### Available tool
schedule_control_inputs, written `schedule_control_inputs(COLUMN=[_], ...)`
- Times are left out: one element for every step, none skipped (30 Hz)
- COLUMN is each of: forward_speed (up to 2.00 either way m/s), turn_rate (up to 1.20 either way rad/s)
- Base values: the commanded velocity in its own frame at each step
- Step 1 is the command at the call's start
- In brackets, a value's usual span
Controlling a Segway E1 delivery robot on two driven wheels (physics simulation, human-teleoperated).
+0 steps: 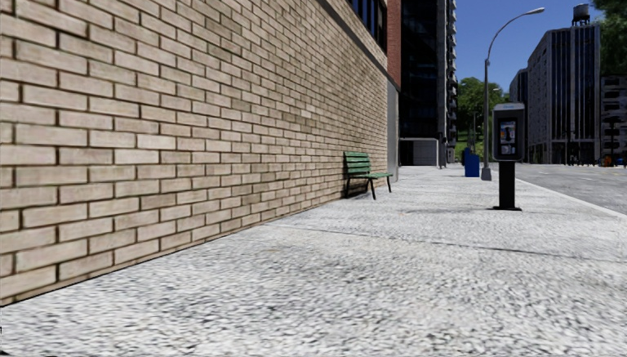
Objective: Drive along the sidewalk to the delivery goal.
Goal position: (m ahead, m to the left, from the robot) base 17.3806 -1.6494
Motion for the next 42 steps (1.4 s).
schedule_control_inputs(forward_speed=[1.79, 1.79, 1.79, 1.79, 1.79, 1.79, 1.79, 1.79, 1.79, 1.79, 1.79, 1.79, 1.79, 1.79, 1.79, 1.79, 1.79, 1.79, 1.79, 1.78, 1.78, 1.78, 1.74, 1.71, 1.70, 1.70, 1.69, 1.69, 1.69, 1.69, 1.68, 1.68, 1.68, 1.68, 1.68, 1.68, 1.68, 1.68, 1.68, 1.68, 1.68, 1.71], turn_rate=[-0.31, -0.31, -0.31, -0.31, -0.34, -0.34, -0.46, -0.54, -0.57, -0.57, -0.58, -0.58, -0.57, -0.57, -0.46, -0.39, -0.37, -0.37, -0.36, -0.36, -0.38, -0.38, -0.51, -0.61, -0.65, -0.65, -0.66, -0.66, -0.66, -0.66, -0.66, -0.67, -0.67, -0.67, -0.67, -0.67, -0.67, -0.67, -0.67, -0.56, -0.56, -0.36])
